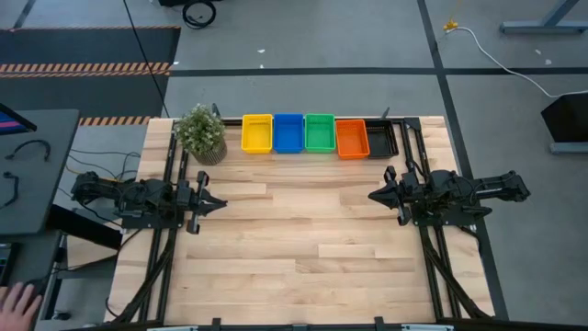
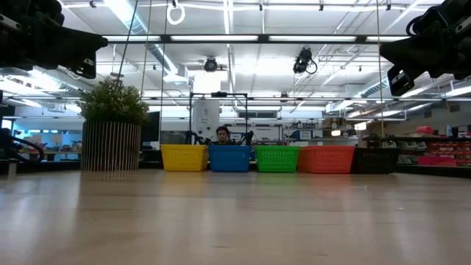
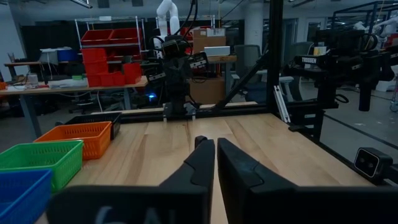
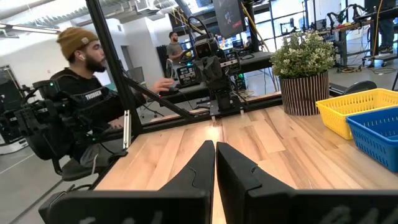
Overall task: Stack baskets by color
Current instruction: Return to Home Position
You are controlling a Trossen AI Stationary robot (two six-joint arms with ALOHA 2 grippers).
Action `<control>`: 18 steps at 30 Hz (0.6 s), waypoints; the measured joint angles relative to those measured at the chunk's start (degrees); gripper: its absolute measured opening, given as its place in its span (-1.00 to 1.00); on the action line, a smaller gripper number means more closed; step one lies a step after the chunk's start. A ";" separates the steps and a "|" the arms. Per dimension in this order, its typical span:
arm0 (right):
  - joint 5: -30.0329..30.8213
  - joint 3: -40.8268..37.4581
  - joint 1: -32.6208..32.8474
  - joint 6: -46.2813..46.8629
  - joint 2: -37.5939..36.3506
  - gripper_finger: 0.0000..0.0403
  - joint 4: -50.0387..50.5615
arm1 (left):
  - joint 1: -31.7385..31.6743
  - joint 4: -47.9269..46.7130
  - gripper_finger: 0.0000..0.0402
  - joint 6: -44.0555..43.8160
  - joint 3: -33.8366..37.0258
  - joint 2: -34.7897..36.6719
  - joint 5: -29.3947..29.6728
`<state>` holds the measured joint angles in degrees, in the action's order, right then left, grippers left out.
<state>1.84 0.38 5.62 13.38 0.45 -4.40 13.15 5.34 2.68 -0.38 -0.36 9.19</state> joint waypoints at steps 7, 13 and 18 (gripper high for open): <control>0.00 0.00 -0.01 -0.01 0.01 -0.89 -0.02 | 0.00 0.00 -0.85 -0.02 0.00 0.00 0.00; 0.00 0.00 -0.01 0.01 0.01 -0.89 0.00 | 0.00 0.01 -0.89 -0.01 0.00 0.00 0.00; 0.00 0.00 0.00 0.01 -0.01 -0.89 0.00 | 0.00 0.00 -0.88 -0.02 0.00 0.00 0.02</control>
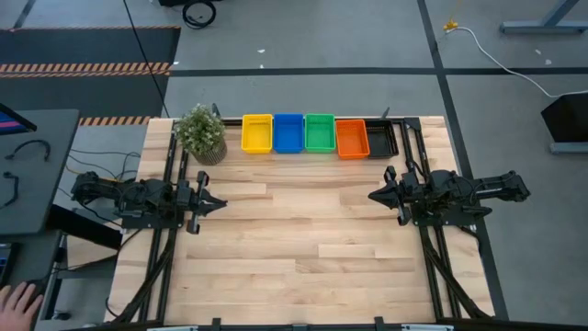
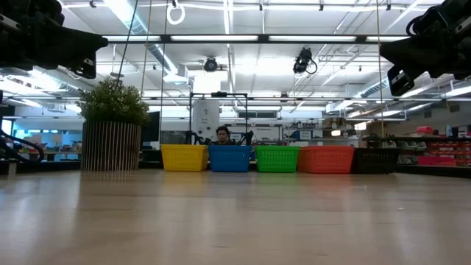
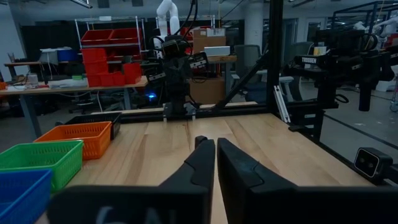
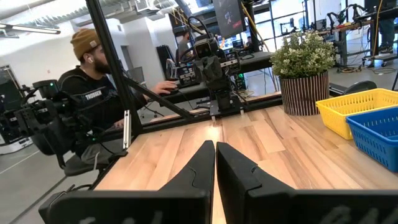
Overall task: Stack baskets by color
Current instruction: Return to Home Position
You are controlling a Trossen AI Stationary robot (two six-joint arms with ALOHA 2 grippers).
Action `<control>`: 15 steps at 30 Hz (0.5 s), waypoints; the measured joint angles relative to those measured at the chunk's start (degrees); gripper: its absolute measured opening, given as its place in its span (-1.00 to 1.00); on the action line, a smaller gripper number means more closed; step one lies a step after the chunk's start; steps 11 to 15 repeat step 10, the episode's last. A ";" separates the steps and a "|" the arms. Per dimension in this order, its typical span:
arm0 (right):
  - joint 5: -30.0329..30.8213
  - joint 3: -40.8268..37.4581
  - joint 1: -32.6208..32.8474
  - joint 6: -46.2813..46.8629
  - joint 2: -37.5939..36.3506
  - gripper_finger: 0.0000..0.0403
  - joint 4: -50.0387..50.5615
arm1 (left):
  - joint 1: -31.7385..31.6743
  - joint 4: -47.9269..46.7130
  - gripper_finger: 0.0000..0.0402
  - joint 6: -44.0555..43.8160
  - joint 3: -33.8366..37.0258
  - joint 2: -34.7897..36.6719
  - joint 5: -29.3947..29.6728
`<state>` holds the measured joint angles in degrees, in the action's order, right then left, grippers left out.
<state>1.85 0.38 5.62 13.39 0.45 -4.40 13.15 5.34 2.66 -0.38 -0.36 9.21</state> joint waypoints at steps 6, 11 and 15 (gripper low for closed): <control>0.00 0.00 -0.01 -0.02 0.02 -0.89 0.00 | 0.00 0.00 -0.84 0.00 0.02 0.00 -0.02; -0.02 0.00 -0.01 -0.02 0.00 -0.89 0.00 | 0.00 0.00 -0.84 0.02 0.02 0.00 -0.02; -0.02 0.00 -0.01 -0.02 0.00 -0.89 0.00 | 0.00 0.00 -0.84 0.02 0.02 0.00 -0.02</control>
